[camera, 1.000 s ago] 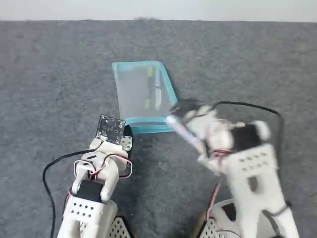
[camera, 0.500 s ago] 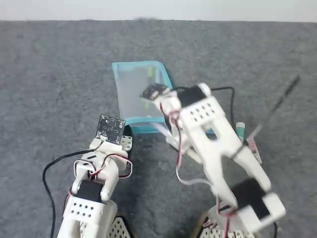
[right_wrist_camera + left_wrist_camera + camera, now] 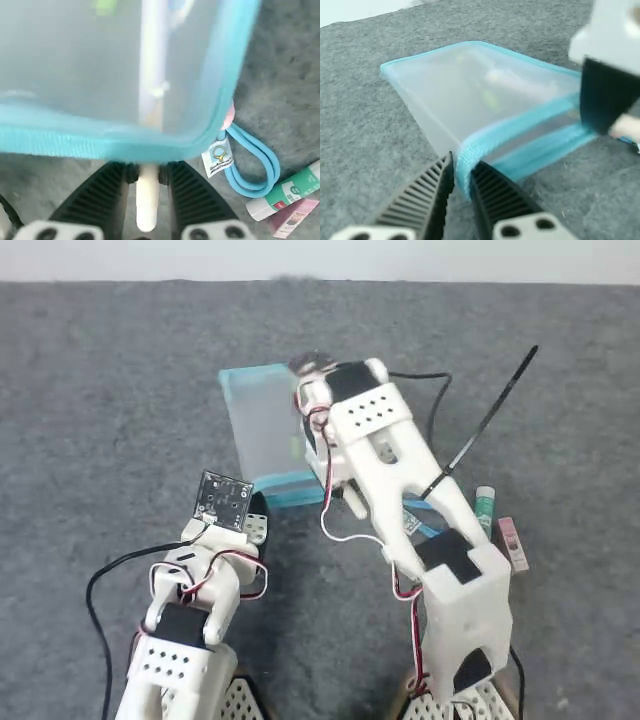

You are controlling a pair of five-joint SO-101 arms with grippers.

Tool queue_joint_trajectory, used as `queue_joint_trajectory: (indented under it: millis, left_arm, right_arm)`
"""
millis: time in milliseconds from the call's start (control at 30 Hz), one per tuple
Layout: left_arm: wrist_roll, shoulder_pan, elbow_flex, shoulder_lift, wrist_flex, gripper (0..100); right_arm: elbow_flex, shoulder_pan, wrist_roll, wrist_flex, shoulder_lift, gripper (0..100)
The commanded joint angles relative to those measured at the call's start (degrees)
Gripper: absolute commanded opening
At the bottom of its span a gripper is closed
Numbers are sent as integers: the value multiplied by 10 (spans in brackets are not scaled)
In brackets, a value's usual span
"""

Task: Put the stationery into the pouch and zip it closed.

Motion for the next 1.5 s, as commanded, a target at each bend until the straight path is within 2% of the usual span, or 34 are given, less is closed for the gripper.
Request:
queue_joint_trajectory:
  millis: [0,233,400,500,600,800,933,1000,1067,1167,1200,1367,1433,1467]
  left_arm:
    - [-9,2,-11,-9,-18,12]
    - [-10,2,-11,-9,-18,12]
    - [-11,2,-11,-9,-18,12]
    - [-11,1,-11,-9,-18,12]
    - [-11,-3,-11,-9,-18,12]
    - [-6,-13,-18,-10,-18,12]
    - [56,-113,-47,-10,-18,12]
    - [55,-126,-48,-7,-15,12]
    - [18,-80,-39,-5,-6,12]
    - [-80,55,-19,-9,18,12]
    - [-87,55,-22,-10,21,12]
    - [44,-159,-78,-6,6,12]
    - [32,-153,-71,-5,9,12]
    - [-3,-118,-60,-5,11,12]
  right_arm:
    - [-60,22,-28,22,-14,8]
    - [-80,-19,13,22,-19,236]
    - [-81,-27,23,22,-67,208]
    - [-80,-6,25,22,-113,191]
    - [-73,20,62,22,-161,191]
    - [55,67,126,22,-277,191]
    - [224,145,190,15,-338,191]
    - [308,204,228,-13,-357,191]
    - [392,271,266,-63,-373,191]
    - [484,348,316,-130,-374,191]
    - [504,371,329,-139,-372,191]
    - [558,467,409,-158,-372,191]
    - [571,490,422,-173,-372,191]
    - [576,495,426,-179,-372,191]
